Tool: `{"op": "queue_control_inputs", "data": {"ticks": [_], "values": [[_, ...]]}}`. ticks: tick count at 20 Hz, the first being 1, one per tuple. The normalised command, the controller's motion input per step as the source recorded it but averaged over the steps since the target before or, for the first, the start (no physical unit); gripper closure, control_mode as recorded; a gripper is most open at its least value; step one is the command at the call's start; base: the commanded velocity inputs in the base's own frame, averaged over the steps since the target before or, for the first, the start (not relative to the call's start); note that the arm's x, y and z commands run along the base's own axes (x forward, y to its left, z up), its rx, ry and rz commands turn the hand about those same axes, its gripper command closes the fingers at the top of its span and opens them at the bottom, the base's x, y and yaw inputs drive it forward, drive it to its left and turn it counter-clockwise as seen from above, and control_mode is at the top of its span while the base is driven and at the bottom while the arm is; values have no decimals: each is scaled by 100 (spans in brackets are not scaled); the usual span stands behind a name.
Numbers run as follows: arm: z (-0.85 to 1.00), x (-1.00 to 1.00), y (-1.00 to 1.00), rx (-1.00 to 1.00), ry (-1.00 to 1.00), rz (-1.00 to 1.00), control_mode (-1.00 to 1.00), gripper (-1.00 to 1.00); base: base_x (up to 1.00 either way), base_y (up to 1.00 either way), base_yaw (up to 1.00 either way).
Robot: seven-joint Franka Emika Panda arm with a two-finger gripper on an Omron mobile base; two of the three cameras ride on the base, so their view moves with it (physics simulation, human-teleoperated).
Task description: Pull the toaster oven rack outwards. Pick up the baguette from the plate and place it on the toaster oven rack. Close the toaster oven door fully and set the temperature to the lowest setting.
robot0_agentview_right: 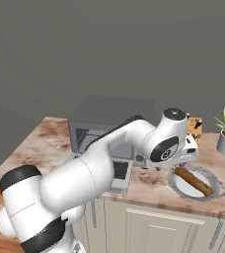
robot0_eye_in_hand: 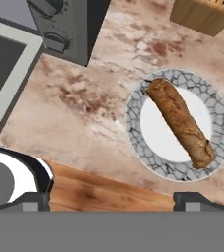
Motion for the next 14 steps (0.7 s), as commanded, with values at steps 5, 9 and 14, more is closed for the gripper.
{"op": "queue_control_inputs", "data": {"ticks": [5, 9, 14], "values": [[-22, 5, -44, 0, 10, 4, -100, -100, 0, 0, 0], [-31, 16, -26, 0, 18, 3, -100, -100, 0, 0, 0], [-20, 18, -24, 0, 14, 4, -100, -100, 0, 0, 0]]}}
